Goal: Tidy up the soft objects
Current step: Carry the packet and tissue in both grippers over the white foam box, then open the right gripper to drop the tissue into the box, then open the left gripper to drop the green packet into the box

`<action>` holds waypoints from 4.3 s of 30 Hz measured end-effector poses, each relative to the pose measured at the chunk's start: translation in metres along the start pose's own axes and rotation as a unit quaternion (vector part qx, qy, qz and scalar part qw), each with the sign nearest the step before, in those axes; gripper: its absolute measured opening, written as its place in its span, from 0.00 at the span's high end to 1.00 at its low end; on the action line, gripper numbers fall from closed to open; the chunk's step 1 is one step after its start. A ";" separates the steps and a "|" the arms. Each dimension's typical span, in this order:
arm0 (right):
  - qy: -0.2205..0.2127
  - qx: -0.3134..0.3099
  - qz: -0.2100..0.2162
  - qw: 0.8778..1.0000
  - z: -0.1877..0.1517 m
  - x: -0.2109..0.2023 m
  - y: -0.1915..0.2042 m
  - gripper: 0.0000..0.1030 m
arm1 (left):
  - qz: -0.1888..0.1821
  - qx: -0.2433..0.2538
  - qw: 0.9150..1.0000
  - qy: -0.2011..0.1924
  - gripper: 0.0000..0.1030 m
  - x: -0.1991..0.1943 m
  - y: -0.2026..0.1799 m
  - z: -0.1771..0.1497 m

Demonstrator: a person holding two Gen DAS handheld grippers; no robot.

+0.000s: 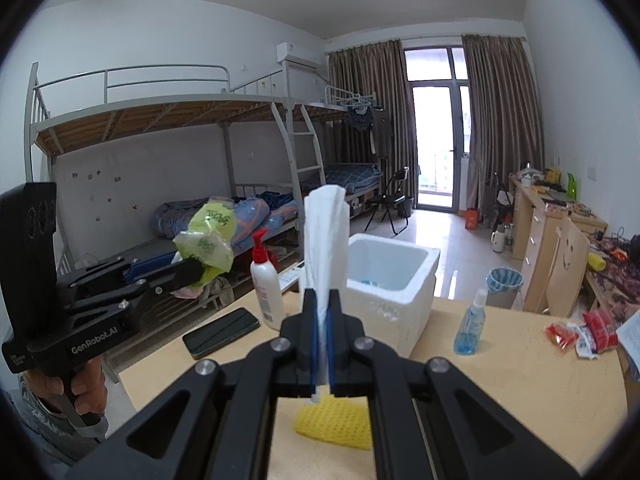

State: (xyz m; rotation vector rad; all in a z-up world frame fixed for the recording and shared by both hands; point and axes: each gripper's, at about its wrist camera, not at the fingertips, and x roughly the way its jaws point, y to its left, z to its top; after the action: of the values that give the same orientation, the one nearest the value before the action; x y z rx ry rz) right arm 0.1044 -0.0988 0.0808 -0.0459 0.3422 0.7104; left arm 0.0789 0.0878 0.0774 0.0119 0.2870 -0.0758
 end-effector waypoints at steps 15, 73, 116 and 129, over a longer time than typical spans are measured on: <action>0.000 0.008 -0.021 1.000 0.020 0.033 -0.031 0.94 | 0.001 0.003 1.000 -0.002 0.75 0.045 0.005 0.022; 0.085 0.023 -0.023 0.996 0.037 0.169 -0.061 0.13 | 0.046 -0.011 0.998 0.031 0.76 0.146 0.034 0.046; 0.037 0.018 -0.116 0.992 0.024 0.086 -0.084 0.00 | -0.009 0.016 0.999 0.047 0.76 0.190 -0.010 0.052; 0.042 0.030 -0.124 0.991 0.021 0.083 -0.097 0.00 | 0.004 0.006 0.997 0.081 0.39 0.221 -0.002 0.043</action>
State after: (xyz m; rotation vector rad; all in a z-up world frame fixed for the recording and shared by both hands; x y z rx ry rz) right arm 0.2312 -0.1166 0.0666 -0.0607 0.4306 0.4525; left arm 0.3016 0.0687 0.0558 0.0320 0.4495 -0.0688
